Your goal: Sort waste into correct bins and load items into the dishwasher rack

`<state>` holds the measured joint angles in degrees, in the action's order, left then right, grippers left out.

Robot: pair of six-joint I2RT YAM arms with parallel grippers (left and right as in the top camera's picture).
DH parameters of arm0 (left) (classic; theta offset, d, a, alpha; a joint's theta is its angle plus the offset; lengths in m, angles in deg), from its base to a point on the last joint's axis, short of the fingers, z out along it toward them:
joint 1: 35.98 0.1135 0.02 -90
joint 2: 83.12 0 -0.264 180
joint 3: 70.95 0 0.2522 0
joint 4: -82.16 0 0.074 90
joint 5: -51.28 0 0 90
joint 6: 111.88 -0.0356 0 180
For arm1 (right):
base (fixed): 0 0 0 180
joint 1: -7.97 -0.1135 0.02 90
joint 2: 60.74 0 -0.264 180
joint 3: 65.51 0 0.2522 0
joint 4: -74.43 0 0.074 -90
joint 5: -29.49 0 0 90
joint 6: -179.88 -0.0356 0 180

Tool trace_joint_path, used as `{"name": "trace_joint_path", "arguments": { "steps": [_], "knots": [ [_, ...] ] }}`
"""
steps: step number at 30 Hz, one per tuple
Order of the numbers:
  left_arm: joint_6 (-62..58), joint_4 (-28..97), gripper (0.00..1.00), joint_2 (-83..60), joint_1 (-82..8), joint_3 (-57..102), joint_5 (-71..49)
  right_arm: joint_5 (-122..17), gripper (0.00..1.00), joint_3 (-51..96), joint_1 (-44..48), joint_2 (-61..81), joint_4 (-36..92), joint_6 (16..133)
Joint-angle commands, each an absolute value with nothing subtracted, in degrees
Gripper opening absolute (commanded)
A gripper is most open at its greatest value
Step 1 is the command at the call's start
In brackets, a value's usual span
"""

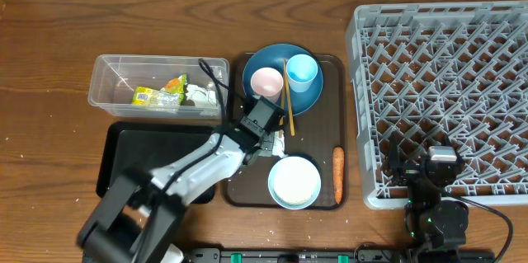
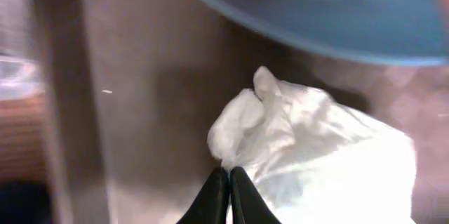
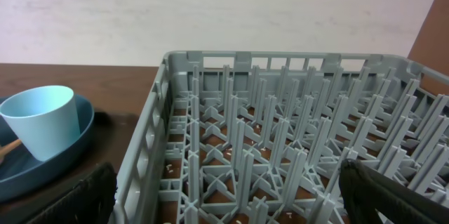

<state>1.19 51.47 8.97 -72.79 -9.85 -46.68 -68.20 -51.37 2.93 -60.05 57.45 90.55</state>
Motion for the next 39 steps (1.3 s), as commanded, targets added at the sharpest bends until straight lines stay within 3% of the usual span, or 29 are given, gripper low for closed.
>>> {"name": "trace_joint_path", "arguments": {
  "steps": [1, 7, 22, 29, 31, 34, 39],
  "knots": [
    [1.0, 50.4, 0.06, 2.6, -72.6, -10.1, -48.9, -68.6, 0.99, -51.4, 3.1, -60.1, 57.2, 90.8],
    [0.8, 48.1, 0.06, -7.0, -72.5, -10.1, -53.7, -68.6, 0.99, -51.4, 3.1, -60.1, 57.2, 90.8],
    [0.2, 48.3, 0.06, -19.8, -72.4, -10.1, -82.3, -68.6, 0.99, -51.4, 3.1, -60.1, 57.2, 90.8],
    [0.2, 43.4, 0.07, -19.2, -72.3, -10.1, -55.4, -68.6, 0.99, -51.4, 3.1, -60.1, 57.2, 90.8],
    [0.4, 41.6, 0.17, -17.4, -72.3, -10.1, -54.2, -68.6, 0.99, -51.4, 3.1, -60.1, 57.2, 90.8],
    [0.4, 40.2, 0.50, -13.8, -72.3, -10.1, -54.2, -68.6, 0.99, -51.4, 3.1, -60.1, 57.2, 90.8],
    [0.4, 40.0, 0.54, -6.3, -72.3, -10.1, -54.1, -68.6, 0.99, -51.4, 3.1, -60.1, 57.2, 90.8]
  ]
}}
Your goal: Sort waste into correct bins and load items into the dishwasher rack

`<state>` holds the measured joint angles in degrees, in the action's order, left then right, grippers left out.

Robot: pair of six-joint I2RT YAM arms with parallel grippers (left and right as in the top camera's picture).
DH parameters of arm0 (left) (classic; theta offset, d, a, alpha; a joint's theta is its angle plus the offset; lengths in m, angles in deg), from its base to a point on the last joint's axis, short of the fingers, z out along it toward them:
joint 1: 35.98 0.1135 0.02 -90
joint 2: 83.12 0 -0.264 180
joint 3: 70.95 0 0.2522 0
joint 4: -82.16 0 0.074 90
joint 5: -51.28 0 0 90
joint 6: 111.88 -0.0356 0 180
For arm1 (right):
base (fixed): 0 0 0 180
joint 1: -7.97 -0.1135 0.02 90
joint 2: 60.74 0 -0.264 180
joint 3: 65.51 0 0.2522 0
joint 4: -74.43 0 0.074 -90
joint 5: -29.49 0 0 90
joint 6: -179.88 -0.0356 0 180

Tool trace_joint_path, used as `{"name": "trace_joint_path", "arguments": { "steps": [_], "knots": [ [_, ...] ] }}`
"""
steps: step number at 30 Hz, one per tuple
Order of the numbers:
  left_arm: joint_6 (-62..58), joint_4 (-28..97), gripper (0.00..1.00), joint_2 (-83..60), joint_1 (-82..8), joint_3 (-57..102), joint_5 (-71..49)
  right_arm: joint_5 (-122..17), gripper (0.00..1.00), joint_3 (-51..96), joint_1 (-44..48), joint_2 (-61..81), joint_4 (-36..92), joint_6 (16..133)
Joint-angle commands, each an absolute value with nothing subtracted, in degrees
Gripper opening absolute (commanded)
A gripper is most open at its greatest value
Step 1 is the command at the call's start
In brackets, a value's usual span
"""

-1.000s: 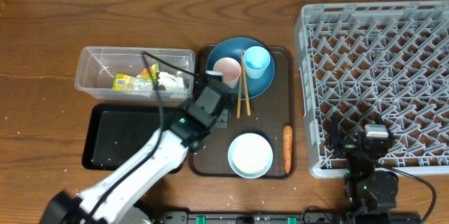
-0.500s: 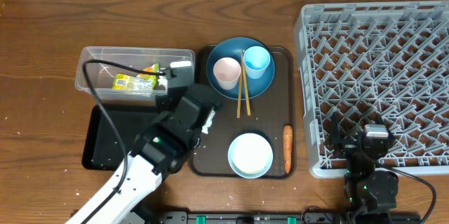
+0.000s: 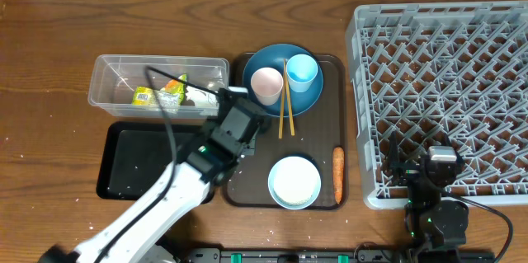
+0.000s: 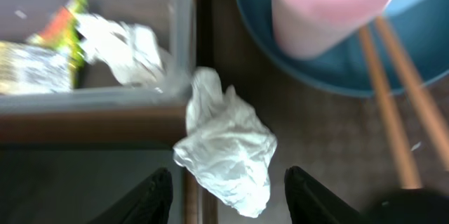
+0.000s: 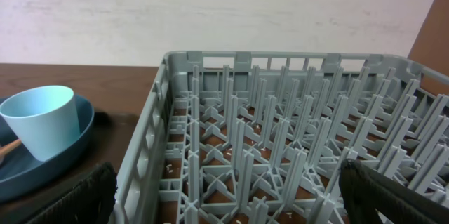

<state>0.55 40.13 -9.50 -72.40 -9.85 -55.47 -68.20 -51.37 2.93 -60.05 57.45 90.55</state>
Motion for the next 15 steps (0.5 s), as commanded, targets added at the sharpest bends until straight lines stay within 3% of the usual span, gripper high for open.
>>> {"name": "trace_joint_path", "arguments": {
  "steps": [1, 15],
  "knots": [
    [0.4, 40.6, 0.55, -4.7, -72.3, -10.1, -54.1, -68.6, 0.99, -51.4, 3.1, -60.1, 57.2, 90.8],
    [0.4, 46.9, 0.60, 6.4, -72.3, -10.1, -49.4, -68.6, 0.99, -51.4, 3.1, -60.1, 57.2, 90.8]
  ]
}}
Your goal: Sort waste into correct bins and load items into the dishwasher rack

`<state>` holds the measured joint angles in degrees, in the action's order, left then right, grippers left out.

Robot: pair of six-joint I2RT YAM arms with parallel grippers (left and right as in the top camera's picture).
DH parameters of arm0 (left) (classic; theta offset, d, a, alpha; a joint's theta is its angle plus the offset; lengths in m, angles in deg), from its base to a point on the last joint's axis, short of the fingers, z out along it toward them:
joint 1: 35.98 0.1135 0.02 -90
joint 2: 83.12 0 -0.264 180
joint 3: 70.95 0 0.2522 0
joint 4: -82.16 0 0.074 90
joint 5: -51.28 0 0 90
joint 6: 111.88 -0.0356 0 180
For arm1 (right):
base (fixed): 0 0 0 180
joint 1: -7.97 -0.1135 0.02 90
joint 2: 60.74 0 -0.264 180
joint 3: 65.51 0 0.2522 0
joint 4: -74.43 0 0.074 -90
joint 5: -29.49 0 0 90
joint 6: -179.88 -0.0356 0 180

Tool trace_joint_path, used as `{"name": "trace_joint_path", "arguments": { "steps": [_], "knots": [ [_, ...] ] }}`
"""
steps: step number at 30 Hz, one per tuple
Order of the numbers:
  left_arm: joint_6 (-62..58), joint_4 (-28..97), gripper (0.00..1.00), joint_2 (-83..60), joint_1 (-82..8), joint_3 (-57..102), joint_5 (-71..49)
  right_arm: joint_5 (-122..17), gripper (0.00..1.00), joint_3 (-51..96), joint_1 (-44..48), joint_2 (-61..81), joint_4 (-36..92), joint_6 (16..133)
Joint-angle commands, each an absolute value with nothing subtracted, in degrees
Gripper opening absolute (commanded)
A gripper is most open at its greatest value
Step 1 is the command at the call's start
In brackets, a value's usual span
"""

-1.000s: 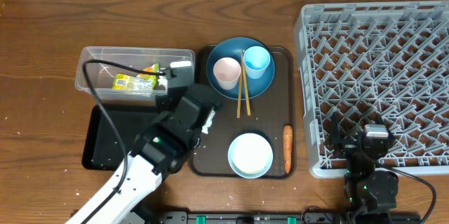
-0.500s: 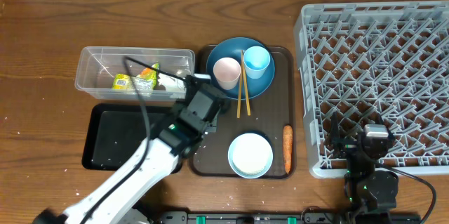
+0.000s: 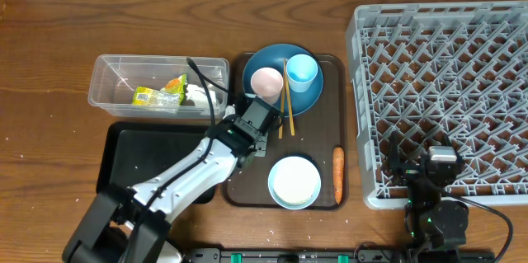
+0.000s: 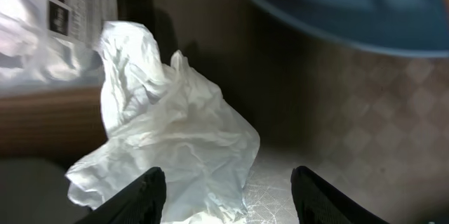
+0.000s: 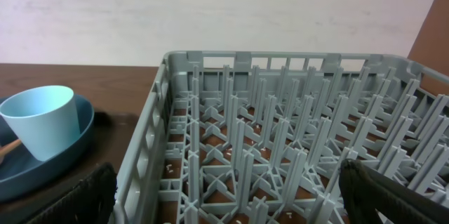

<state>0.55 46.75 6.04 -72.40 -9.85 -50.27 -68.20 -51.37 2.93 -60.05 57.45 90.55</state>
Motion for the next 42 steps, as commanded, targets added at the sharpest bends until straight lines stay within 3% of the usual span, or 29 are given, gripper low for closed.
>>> {"name": "trace_joint_path", "arguments": {
  "steps": [1, 18, 29, 35, 38, 42],
  "knots": [
    [0.4, 46.9, 0.60, 6.4, -72.3, -10.1, -49.4, -68.6, 0.99, -51.4, 3.1, -60.1, 57.2, 90.8],
    [0.4, 48.0, 0.64, 10.3, -72.3, -10.1, -49.9, -68.6, 0.99, -51.4, 3.1, -60.1, 57.2, 90.8],
    [0.4, 48.4, 0.24, 11.3, -72.3, -10.1, -49.9, -68.6, 0.99, -51.4, 3.1, -60.1, 57.2, 90.8],
    [0.4, 48.3, 0.22, 11.3, -72.3, -10.1, -49.9, -68.6, 0.99, -51.4, 3.1, -60.1, 57.2, 90.8],
    [0.4, 48.3, 0.29, 11.3, -72.3, -10.1, -49.9, -68.6, 0.99, -51.4, 3.1, -60.1, 57.2, 90.8],
    [0.4, 47.5, 0.30, 11.3, -72.3, -10.1, -49.8, -68.6, 0.99, -51.4, 3.1, -60.1, 57.2, 90.8]
  ]
}}
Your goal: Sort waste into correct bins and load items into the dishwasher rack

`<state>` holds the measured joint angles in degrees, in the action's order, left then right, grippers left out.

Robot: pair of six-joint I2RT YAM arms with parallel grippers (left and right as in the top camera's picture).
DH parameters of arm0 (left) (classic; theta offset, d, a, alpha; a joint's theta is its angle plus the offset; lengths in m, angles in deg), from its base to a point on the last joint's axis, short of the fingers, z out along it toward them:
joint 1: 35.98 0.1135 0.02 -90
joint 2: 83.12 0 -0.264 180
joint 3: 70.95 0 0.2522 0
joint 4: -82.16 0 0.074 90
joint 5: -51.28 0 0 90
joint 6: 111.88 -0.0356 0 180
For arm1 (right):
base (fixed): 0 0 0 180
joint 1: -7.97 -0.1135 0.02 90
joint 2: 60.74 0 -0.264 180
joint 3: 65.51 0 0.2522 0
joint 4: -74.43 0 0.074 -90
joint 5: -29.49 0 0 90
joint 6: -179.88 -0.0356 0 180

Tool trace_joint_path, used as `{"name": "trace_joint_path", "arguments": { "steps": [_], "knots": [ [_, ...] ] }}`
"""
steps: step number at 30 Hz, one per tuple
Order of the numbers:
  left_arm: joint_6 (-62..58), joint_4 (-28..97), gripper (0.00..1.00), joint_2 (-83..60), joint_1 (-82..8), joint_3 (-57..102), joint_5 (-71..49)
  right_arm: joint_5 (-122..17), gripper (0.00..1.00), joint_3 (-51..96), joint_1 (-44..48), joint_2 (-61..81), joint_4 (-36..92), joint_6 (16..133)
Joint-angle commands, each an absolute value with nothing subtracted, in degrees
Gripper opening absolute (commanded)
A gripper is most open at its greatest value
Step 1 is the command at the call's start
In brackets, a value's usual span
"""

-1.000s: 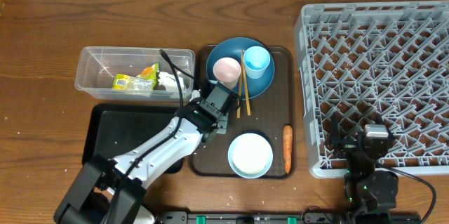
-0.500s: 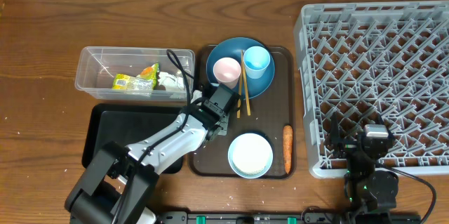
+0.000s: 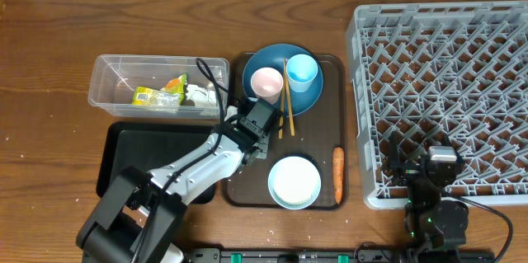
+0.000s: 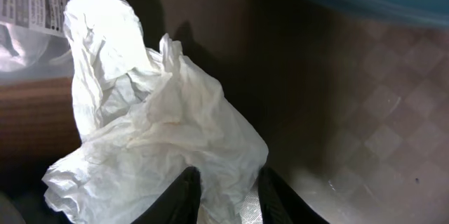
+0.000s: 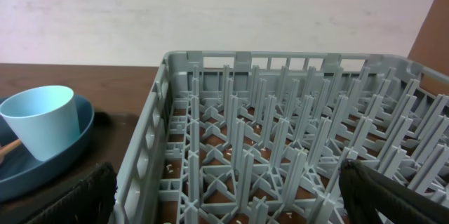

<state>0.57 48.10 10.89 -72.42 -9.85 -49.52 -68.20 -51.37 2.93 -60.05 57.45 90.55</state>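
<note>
A crumpled white tissue (image 4: 161, 133) lies at the left edge of the brown serving tray (image 3: 322, 139), against the clear waste bin (image 3: 157, 69). My left gripper (image 4: 228, 197) is low over it, jaws partly closed with a fold of tissue between the fingers (image 4: 184, 194); in the overhead view the left gripper (image 3: 241, 123) hides most of the tissue. My right gripper (image 5: 228, 196) rests open at the near edge of the grey dishwasher rack (image 3: 445, 90), holding nothing.
A blue plate (image 3: 309, 98) carries a pink cup (image 3: 266, 83), a blue cup (image 3: 302, 72) and chopsticks (image 3: 287, 110). A white bowl (image 3: 294, 182) and a carrot (image 3: 337, 172) lie at the tray's front. The bin holds wrappers (image 3: 157, 94). A black tray (image 3: 148, 164) sits in front of it.
My left gripper's fingers have come much closer together around the tissue, and the camera sits slightly nearer to it. The right arm has not moved.
My left gripper was shut on the tissue near the middle of the brown tray. Then the tissue lay loose at the tray's left edge by the bin, with the gripper open above it. The gripper came down over it, and its jaws are now narrowed around it.
</note>
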Motion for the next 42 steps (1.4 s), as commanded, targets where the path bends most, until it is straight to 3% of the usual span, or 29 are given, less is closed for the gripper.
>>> {"name": "trace_joint_path", "arguments": {
  "steps": [1, 4, 10, 20, 30, 38, 42],
  "knots": [
    [0.4, 47.2, 0.31, 11.3, -72.3, -10.1, -49.8, -68.6, 0.99, -51.4, 3.1, -60.1, 57.2, 90.8],
    [0.4, 46.6, 0.28, 11.3, -72.3, -10.1, -49.8, -68.6, 0.99, -51.4, 3.1, -60.1, 57.2, 90.8],
    [0.4, 46.6, 0.06, 11.3, -72.3, -10.1, -49.8, -68.6, 0.99, -51.4, 3.1, -60.1, 57.2, 90.8],
    [0.4, 46.4, 0.06, 9.5, -72.3, -9.9, -49.8, -68.6, 0.99, -51.4, 3.1, -60.1, 57.2, 90.8],
    [-1.2, 46.9, 0.06, -8.8, -72.3, -8.1, -50.1, -68.6, 0.99, -51.4, 3.1, -60.1, 57.2, 90.8],
    [-1.9, 50.6, 0.06, -18.2, -72.2, -8.1, -72.9, -68.6, 0.99, -51.4, 3.1, -60.1, 57.2, 90.8],
    [-1.9, 51.3, 0.06, -16.6, -70.1, -8.2, -76.5, -68.6, 0.99, -51.4, 3.1, -60.1, 57.2, 90.8]
  ]
}}
